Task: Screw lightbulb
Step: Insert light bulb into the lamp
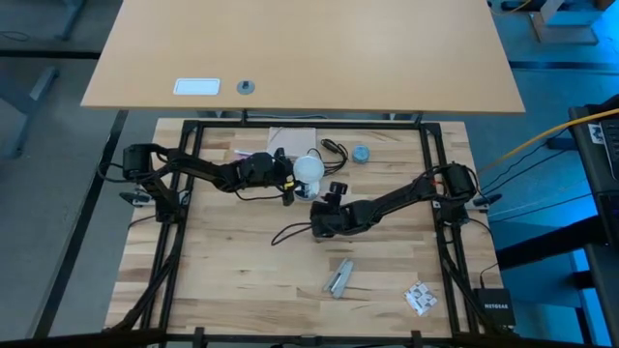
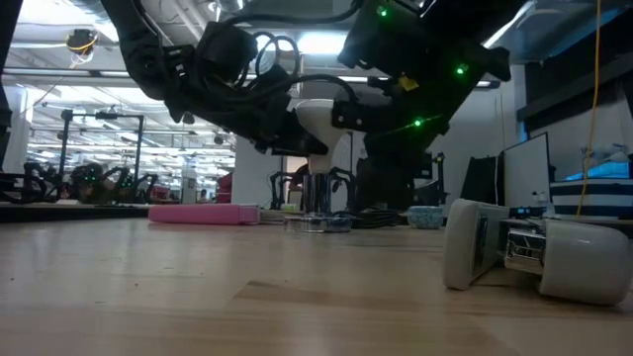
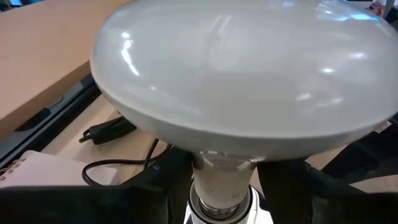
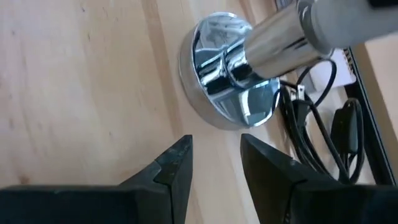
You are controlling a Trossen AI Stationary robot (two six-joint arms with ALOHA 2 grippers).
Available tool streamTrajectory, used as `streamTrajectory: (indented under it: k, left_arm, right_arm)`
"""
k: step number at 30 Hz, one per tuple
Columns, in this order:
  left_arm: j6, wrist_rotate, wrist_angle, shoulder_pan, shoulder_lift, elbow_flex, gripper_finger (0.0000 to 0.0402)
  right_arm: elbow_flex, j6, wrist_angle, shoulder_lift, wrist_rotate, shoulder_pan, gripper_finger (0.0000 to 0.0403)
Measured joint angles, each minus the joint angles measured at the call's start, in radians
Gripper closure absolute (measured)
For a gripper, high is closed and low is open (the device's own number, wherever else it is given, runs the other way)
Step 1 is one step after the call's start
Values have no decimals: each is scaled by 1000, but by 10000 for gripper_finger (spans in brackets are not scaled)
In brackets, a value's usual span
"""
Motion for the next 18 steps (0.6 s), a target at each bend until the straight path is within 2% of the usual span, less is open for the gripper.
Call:
streamTrajectory:
  k: [8, 18]
  left_arm:
    - [11, 2, -35, 0, -2, 1, 249]
    - [-2, 1, -50, -1, -3, 1, 249]
  right_arm:
    - [0, -222, 102, 3, -8, -6, 265]
    - [0, -382, 215, 27, -63, -31, 265]
